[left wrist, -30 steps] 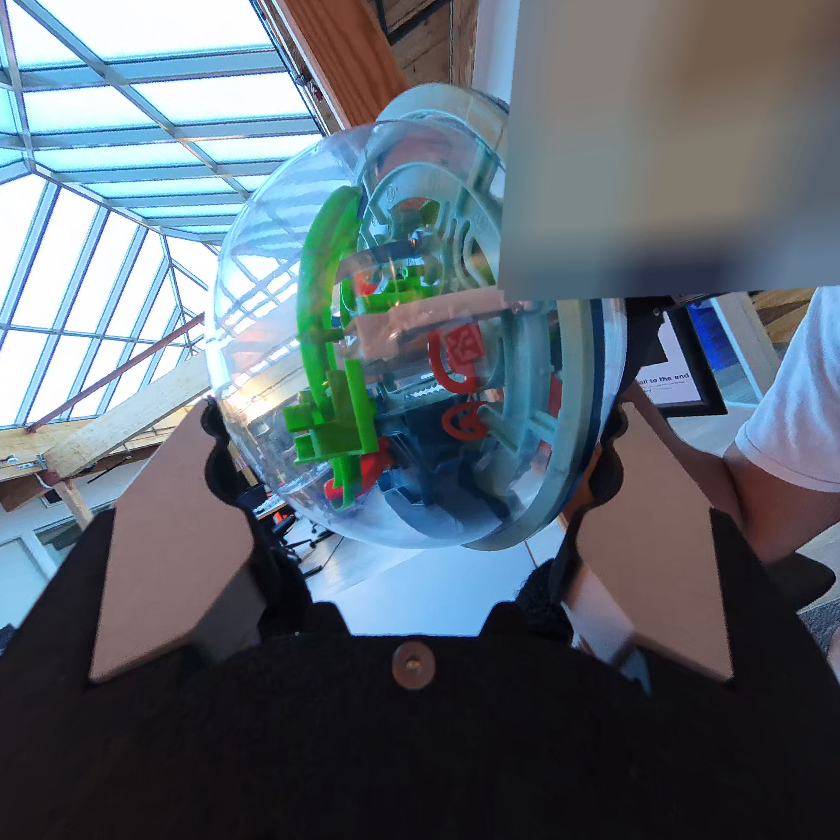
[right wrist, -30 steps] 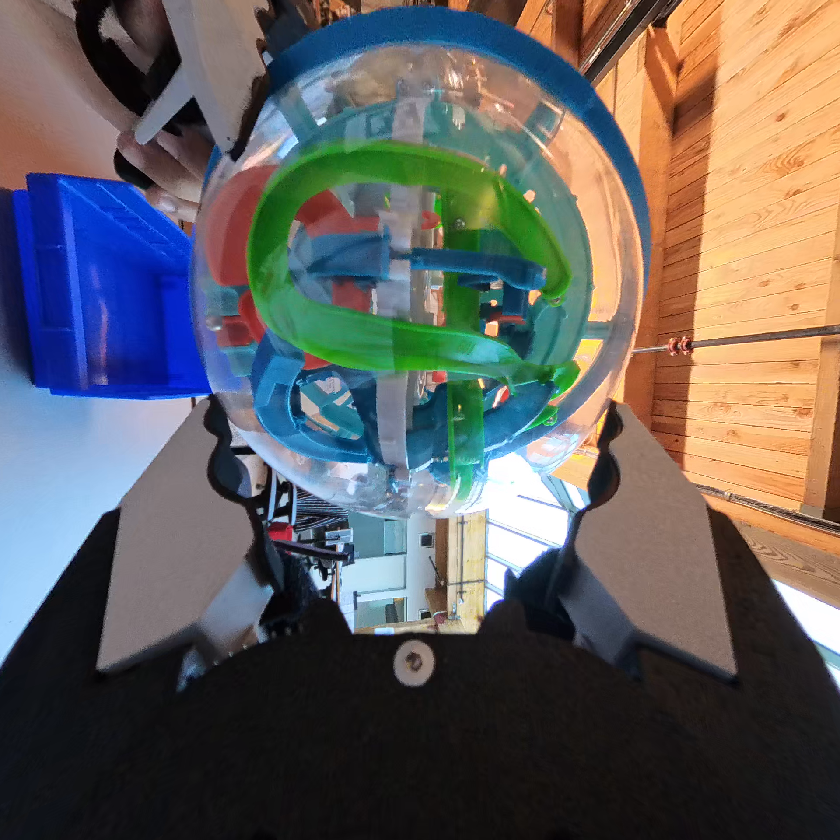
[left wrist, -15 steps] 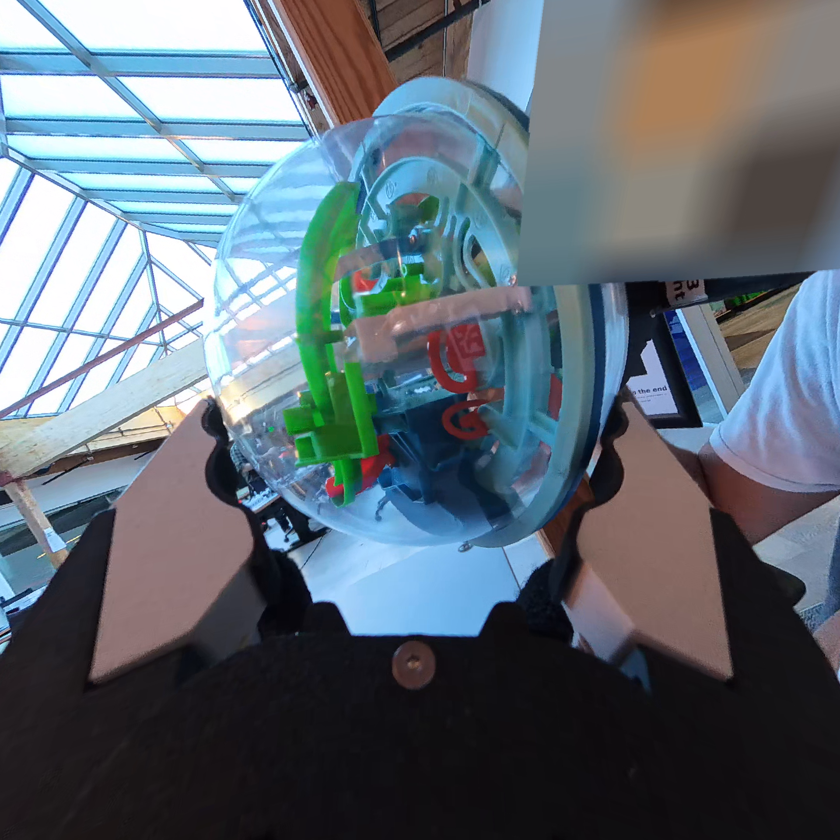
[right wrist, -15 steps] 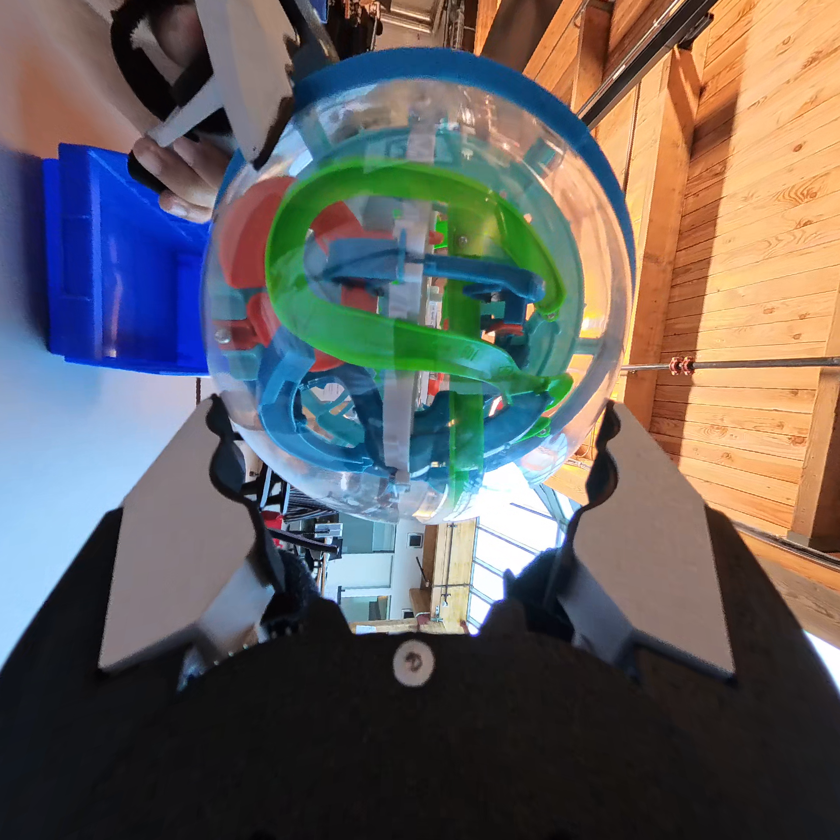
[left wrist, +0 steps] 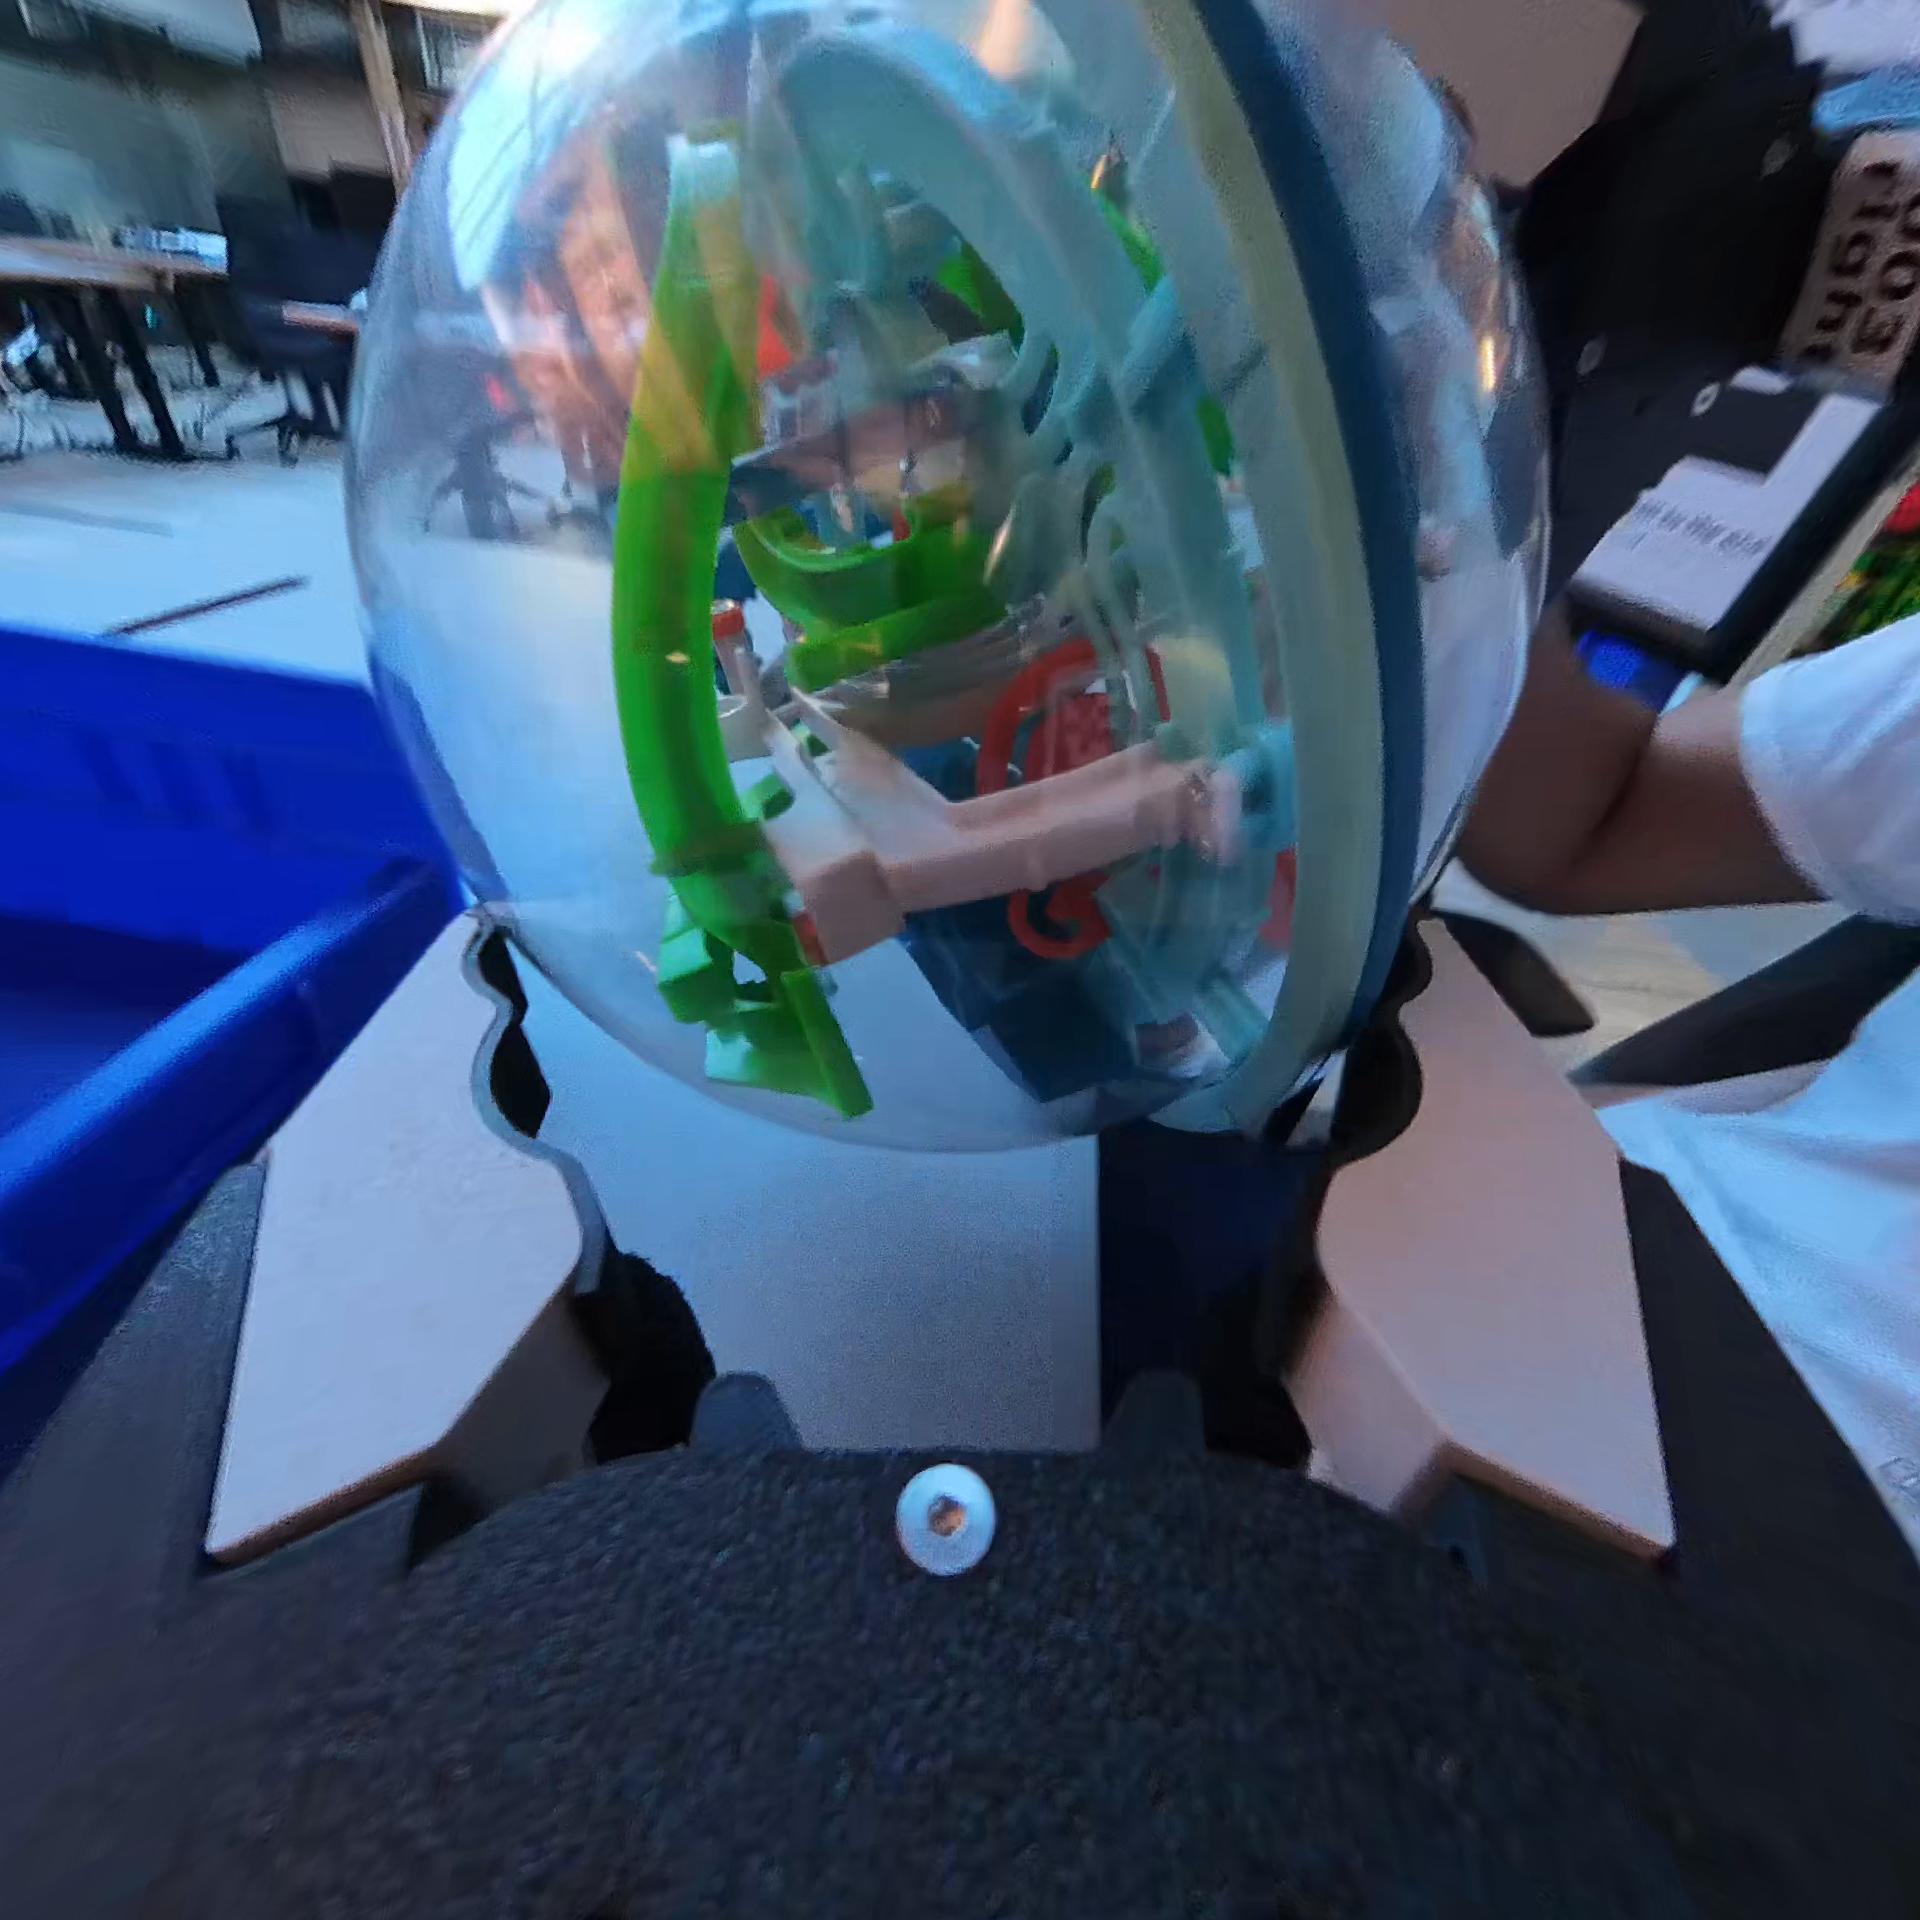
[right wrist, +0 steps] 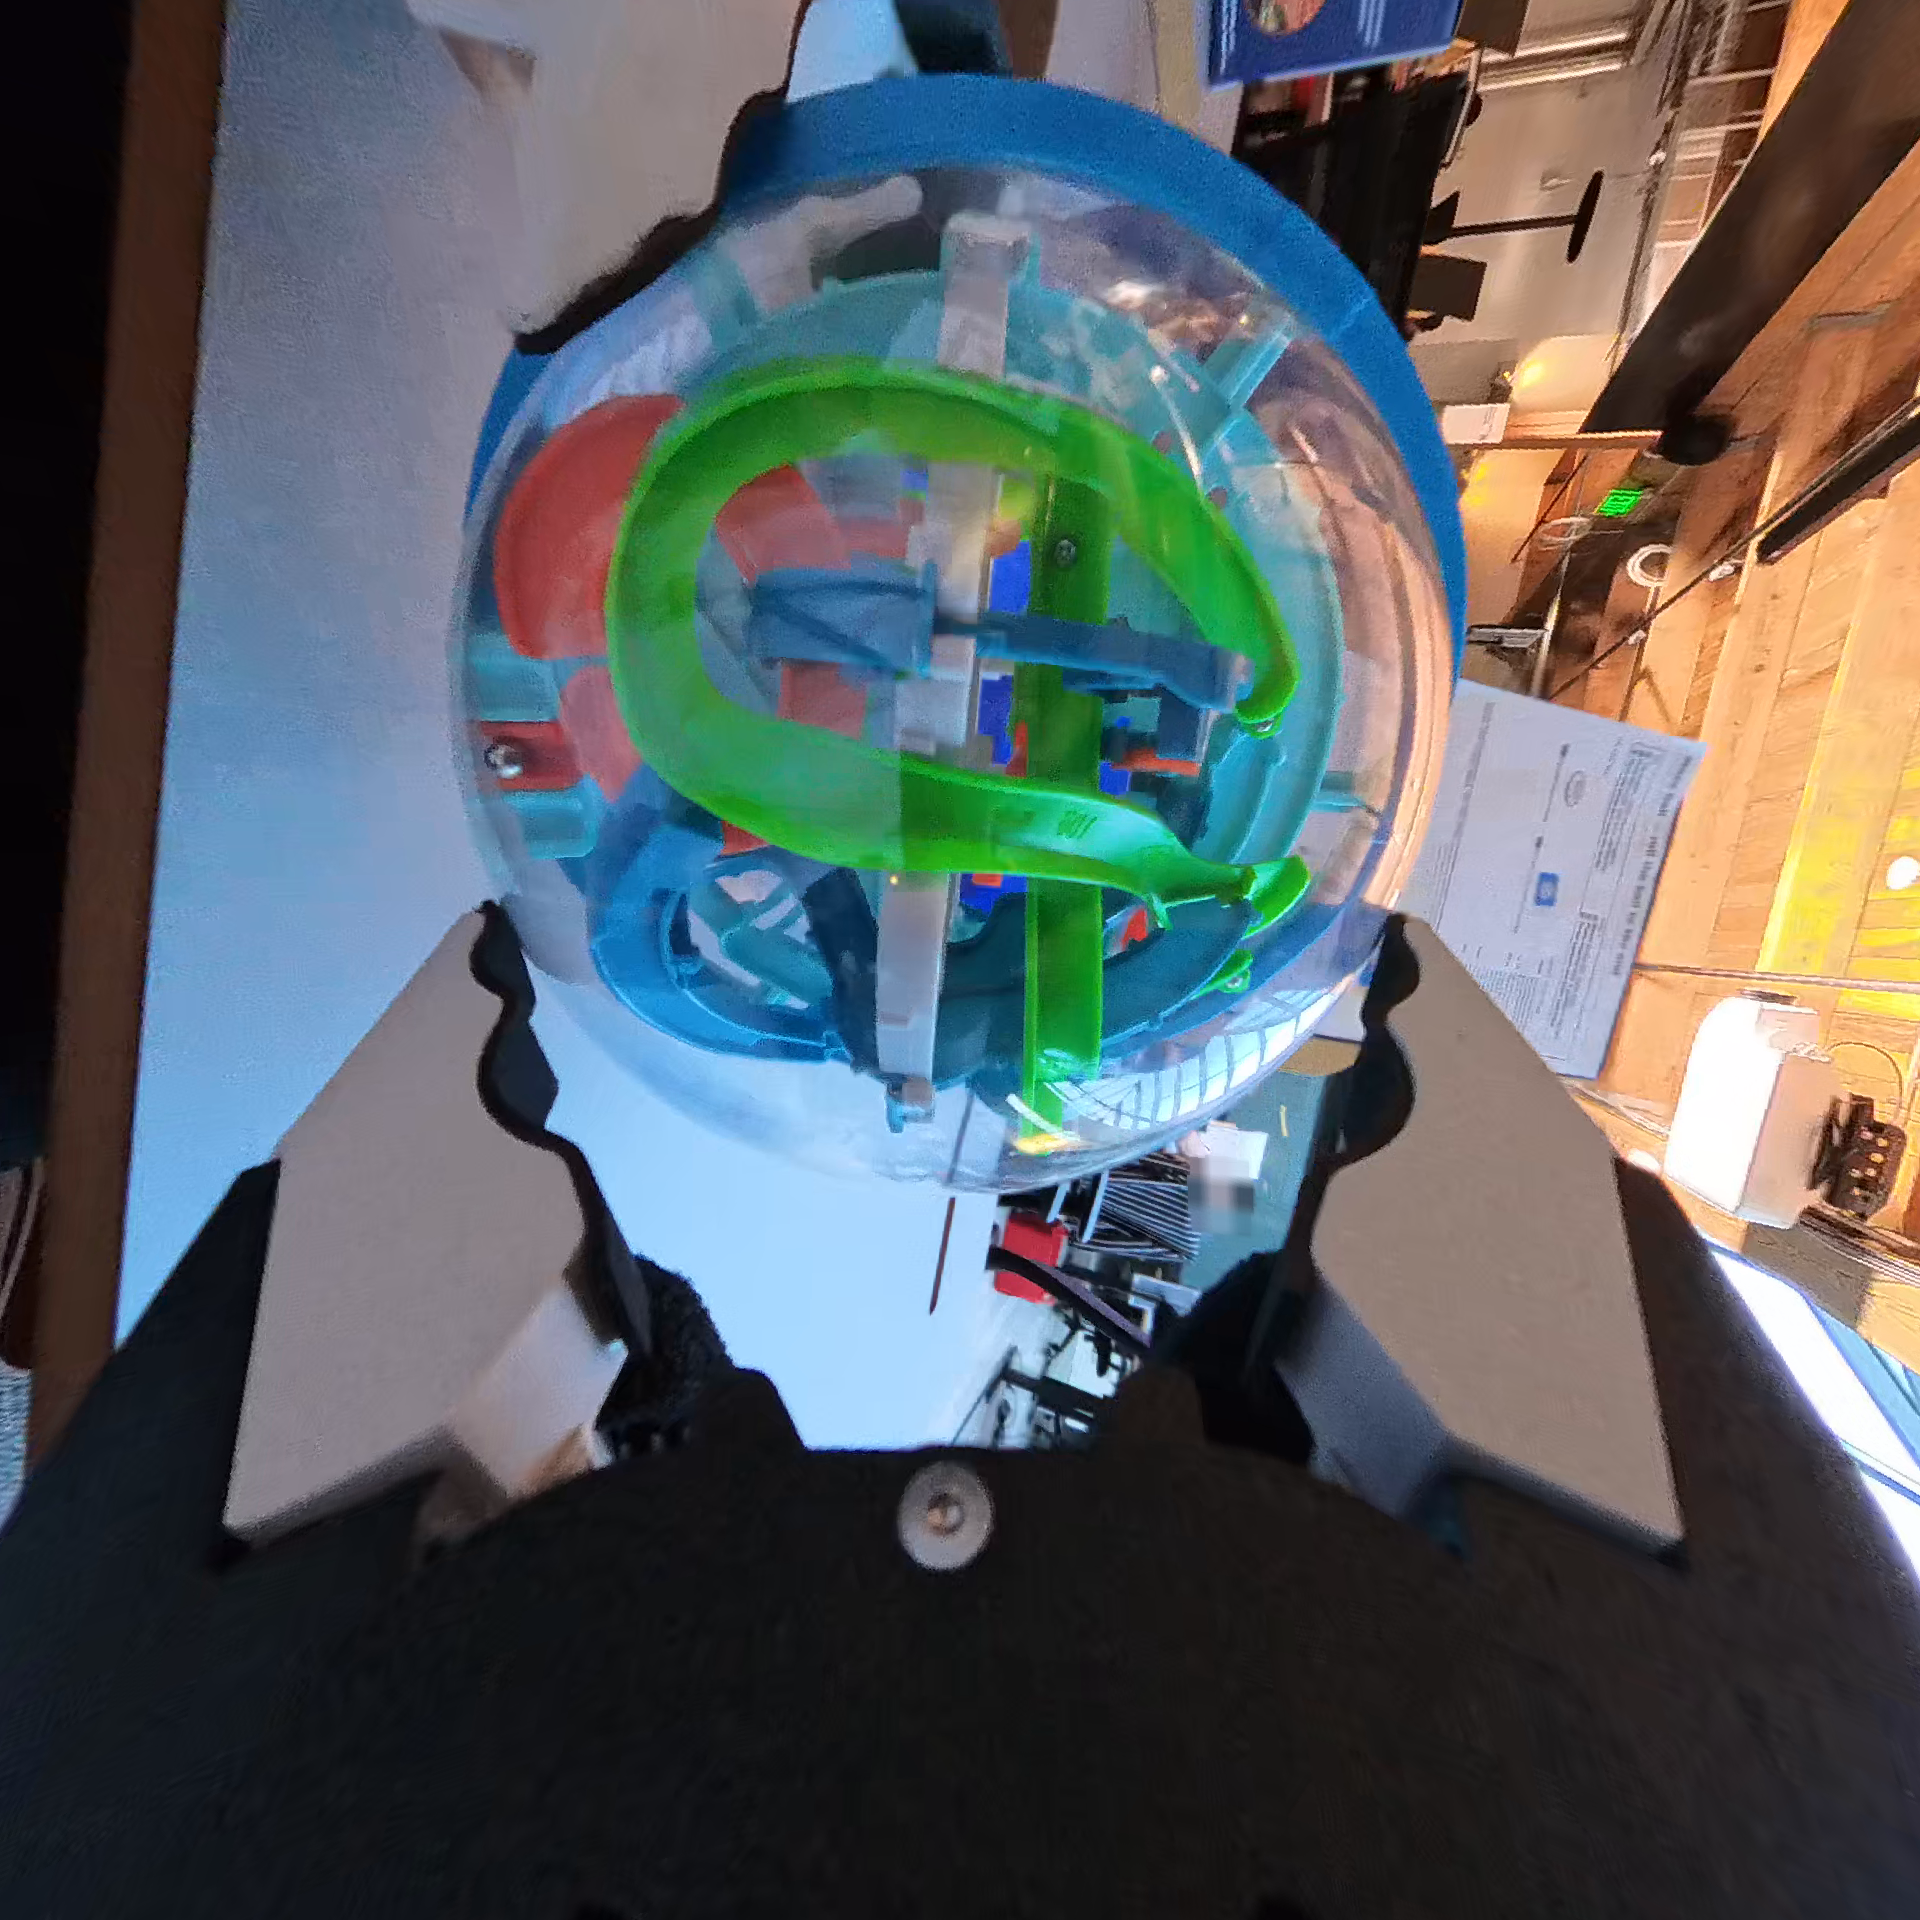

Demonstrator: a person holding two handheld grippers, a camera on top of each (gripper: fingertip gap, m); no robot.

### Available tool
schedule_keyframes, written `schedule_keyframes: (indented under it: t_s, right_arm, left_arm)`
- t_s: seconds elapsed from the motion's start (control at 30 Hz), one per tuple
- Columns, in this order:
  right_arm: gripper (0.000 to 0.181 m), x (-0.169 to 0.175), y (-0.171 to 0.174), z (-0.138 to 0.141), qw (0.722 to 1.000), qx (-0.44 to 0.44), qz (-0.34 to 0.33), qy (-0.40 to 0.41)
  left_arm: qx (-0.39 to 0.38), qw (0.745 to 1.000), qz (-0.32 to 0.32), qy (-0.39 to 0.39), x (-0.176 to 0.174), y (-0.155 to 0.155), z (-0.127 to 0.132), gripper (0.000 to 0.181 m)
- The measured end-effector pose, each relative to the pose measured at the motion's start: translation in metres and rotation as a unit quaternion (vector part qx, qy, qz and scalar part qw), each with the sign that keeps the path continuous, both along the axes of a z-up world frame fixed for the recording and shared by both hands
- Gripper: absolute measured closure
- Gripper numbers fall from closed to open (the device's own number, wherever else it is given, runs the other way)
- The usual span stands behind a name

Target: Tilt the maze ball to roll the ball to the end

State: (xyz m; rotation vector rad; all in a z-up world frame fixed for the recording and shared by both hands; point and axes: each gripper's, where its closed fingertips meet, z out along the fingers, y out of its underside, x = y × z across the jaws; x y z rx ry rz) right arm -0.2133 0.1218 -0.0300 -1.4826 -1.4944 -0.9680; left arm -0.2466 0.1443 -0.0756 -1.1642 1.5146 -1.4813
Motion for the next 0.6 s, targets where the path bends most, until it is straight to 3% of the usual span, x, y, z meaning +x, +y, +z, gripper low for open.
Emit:
schedule_keyframes:
  t_s: [0.2, 0.27, 0.6]
  right_arm:
    - [0.028, 0.012, 0.004, -0.038, 0.999, 0.042, -0.009, -0.024]
    - [0.028, 0.013, 0.003, -0.051, 0.999, 0.04, -0.007, -0.027]
    - [0.03, 0.012, 0.007, -0.052, 0.998, 0.06, -0.011, 0.006]
  left_arm:
    - [0.053, 0.994, 0.008, 0.096, 0.006, 0.006, -0.042, 0.025]
    - [0.034, 0.989, 0.0, 0.142, 0.004, 0.004, -0.052, 0.023]
    - [-0.06, 0.978, -0.034, 0.197, 0.01, 0.013, -0.025, 0.021]
